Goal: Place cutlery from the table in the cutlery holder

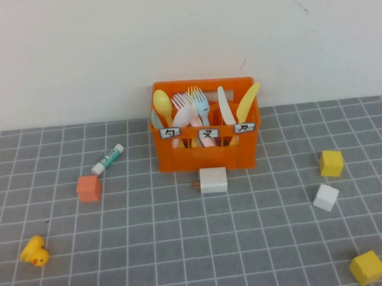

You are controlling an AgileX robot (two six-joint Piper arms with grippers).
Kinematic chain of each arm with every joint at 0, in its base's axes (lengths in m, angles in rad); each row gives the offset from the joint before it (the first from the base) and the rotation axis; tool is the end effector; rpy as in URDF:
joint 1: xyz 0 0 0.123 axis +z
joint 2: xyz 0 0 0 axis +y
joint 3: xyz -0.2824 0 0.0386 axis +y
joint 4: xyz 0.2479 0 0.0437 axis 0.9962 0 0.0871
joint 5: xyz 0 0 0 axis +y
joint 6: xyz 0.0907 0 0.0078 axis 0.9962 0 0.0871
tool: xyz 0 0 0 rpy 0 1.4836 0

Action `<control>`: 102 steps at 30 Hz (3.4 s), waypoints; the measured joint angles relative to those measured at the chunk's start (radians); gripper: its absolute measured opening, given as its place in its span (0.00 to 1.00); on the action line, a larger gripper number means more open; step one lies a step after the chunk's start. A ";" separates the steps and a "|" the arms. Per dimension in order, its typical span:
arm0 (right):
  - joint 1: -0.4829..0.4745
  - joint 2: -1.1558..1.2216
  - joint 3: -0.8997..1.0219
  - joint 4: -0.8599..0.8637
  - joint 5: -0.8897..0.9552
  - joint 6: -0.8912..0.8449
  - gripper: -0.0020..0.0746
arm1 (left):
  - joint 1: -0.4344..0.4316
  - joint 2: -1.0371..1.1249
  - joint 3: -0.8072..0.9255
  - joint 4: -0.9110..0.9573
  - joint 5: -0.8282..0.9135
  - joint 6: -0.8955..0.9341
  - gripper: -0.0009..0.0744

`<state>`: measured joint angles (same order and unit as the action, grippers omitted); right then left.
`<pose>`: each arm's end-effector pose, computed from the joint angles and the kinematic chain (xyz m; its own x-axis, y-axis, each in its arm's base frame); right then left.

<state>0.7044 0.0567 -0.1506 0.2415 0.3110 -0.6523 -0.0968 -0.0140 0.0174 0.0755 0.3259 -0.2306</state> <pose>0.0361 0.0395 0.2332 0.2030 -0.3635 -0.9092 -0.6775 0.6183 -0.3985 0.0534 -0.0030 0.1786 -0.2464 -0.1352 -0.9597 0.0347 0.9884 -0.1481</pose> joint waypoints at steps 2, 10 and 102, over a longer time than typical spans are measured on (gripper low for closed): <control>0.000 0.000 0.000 0.000 0.000 0.000 0.02 | 0.000 0.000 0.002 -0.036 0.017 0.002 0.01; 0.000 0.000 0.000 0.000 0.002 0.000 0.02 | 0.000 0.000 0.002 -0.064 0.015 0.030 0.01; -0.767 -0.071 0.172 -0.306 0.049 0.508 0.02 | 0.000 0.000 0.002 -0.076 0.015 0.038 0.01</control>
<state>-0.0625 -0.0141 0.0215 -0.0642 0.3602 -0.1447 -0.0968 -0.0140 0.0198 0.0000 0.3410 -0.1923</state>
